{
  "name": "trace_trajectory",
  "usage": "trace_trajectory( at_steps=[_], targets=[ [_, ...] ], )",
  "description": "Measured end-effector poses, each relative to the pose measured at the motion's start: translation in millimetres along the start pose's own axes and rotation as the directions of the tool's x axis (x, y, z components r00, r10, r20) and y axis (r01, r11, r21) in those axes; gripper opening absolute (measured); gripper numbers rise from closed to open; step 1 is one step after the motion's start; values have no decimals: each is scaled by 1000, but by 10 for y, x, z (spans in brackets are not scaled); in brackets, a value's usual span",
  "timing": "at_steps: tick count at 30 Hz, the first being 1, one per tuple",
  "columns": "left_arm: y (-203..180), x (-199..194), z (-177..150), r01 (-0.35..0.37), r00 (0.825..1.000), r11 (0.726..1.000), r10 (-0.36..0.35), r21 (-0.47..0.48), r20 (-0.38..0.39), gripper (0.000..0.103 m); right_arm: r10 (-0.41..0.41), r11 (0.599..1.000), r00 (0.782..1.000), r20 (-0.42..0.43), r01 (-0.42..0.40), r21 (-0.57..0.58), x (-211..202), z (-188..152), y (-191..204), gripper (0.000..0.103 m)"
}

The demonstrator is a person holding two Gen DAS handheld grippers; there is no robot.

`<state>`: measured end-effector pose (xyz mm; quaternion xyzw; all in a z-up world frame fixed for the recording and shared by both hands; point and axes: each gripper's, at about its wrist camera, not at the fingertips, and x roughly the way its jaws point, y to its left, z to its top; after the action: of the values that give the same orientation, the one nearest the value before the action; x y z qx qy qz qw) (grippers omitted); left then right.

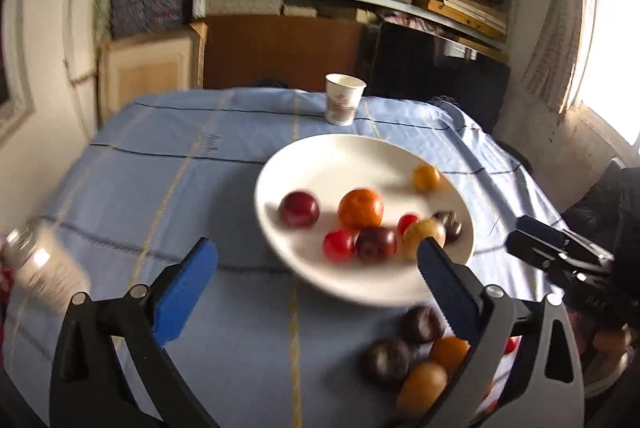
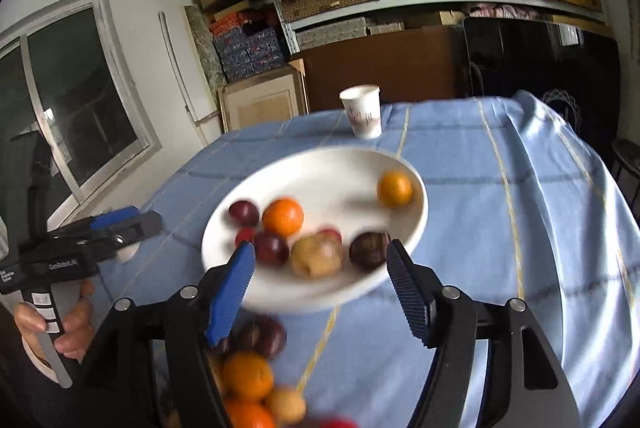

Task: Organize fruits
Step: 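Carry the plum and mandarin onto the white plate and open both tools, then withdraw both open tools from the plate toward the fruit pile, then grasp a red tomato with the right tool while the left tool grasps a dark brown mangosteen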

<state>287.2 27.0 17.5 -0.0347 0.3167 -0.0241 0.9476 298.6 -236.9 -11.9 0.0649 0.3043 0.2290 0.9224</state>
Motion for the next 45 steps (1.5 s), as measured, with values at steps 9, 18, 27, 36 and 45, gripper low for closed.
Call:
trace_trajectory(
  at_steps=[9,18,27,36,45],
  targets=[
    [-80,-476,-675,-75,997,995,74,66,8,98,117,973,992,-48,-105,206,-418,-519,-221,69],
    [-107,-533,-885,-51,998,995,55,87,-40,98,62,998,993,-99,-60,31,-622,-787,62,69],
    [-116,-514,-897,-40,997,995,45,88,-56,98,-49,999,986,-157,47,-18,-439,-821,0,48],
    [-143,-507,-909,-36,997,995,43,95,-68,98,-46,999,980,-194,47,-3,-352,-843,-29,47],
    [-110,-472,-919,-39,995,996,46,85,-87,98,-82,997,974,-214,79,-24,-210,-812,5,47]
  ],
)
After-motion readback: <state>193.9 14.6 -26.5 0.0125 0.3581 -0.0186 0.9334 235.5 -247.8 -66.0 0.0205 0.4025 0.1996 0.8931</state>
